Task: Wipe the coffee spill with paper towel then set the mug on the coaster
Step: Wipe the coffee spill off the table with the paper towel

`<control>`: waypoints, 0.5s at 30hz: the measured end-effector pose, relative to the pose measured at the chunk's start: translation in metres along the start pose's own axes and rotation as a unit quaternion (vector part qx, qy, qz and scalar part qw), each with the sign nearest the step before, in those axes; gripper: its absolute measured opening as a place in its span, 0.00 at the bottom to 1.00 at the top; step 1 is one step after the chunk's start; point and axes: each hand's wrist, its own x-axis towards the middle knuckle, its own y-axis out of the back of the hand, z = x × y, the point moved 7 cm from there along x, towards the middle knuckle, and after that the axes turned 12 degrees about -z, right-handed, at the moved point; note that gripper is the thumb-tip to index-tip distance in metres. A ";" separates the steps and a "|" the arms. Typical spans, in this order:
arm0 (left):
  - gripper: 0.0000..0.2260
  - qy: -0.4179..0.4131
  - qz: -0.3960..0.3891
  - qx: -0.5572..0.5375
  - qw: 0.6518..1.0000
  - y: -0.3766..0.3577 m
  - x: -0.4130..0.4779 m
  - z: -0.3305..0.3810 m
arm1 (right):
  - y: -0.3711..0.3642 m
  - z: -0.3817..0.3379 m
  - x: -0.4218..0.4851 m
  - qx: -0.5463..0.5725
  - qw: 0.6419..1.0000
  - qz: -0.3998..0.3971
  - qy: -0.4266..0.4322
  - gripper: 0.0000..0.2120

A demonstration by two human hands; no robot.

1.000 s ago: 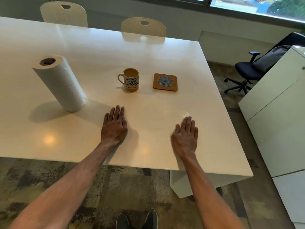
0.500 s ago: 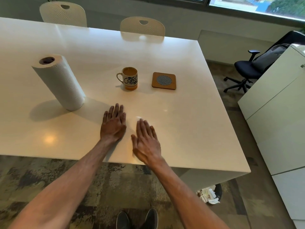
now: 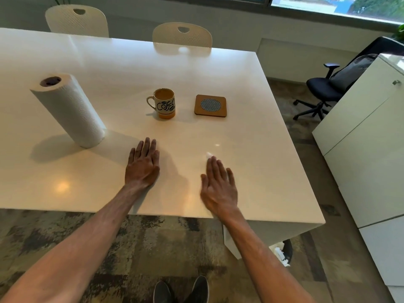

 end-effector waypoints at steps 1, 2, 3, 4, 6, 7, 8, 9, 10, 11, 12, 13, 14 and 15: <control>0.27 0.001 0.001 0.000 1.000 0.000 0.000 0.000 | 0.005 0.014 0.004 0.010 1.000 0.005 -0.019 0.31; 0.27 0.001 0.001 -0.001 1.000 0.000 0.000 -0.001 | 0.011 0.029 0.007 0.021 0.999 0.013 -0.038 0.31; 0.27 0.001 0.003 -0.001 1.000 -0.001 0.000 -0.001 | 0.017 0.044 0.010 0.032 0.998 0.024 -0.058 0.31; 0.27 0.002 0.005 0.000 1.000 -0.001 0.001 -0.002 | 0.024 0.059 0.014 0.041 0.996 0.034 -0.077 0.31; 0.27 0.005 0.009 0.003 1.000 -0.002 0.004 -0.002 | 0.036 0.086 0.026 0.058 0.991 0.042 -0.116 0.32; 0.27 0.006 0.010 0.004 1.000 -0.002 0.005 -0.002 | 0.041 0.094 0.033 0.060 0.988 0.043 -0.132 0.32; 0.27 0.008 0.012 0.004 1.000 -0.003 0.006 -0.003 | 0.046 0.098 0.040 0.060 0.987 0.046 -0.144 0.32; 0.28 0.009 0.015 0.004 1.000 -0.003 0.007 -0.003 | 0.049 0.098 0.048 0.061 0.985 0.049 -0.152 0.33; 0.28 0.010 0.017 0.003 1.000 -0.004 0.009 -0.004 | 0.051 0.096 0.056 0.066 0.984 0.049 -0.157 0.33; 0.28 0.010 0.018 0.001 1.000 -0.004 0.010 -0.005 | 0.054 0.092 0.065 0.071 0.984 0.047 -0.159 0.33; 0.28 0.010 0.020 0.001 1.000 -0.005 0.012 -0.005 | 0.057 0.087 0.075 0.074 0.984 0.043 -0.157 0.33; 0.28 0.010 0.021 0.002 1.000 -0.005 0.012 -0.006 | 0.059 0.082 0.084 0.076 0.985 0.038 -0.152 0.33; 0.28 0.010 0.023 0.003 1.000 -0.006 0.012 -0.006 | 0.062 0.076 0.094 0.077 0.986 0.031 -0.143 0.33; 0.28 0.011 0.024 0.003 1.000 -0.006 0.013 -0.006 | 0.066 0.070 0.105 0.079 0.988 0.024 -0.133 0.33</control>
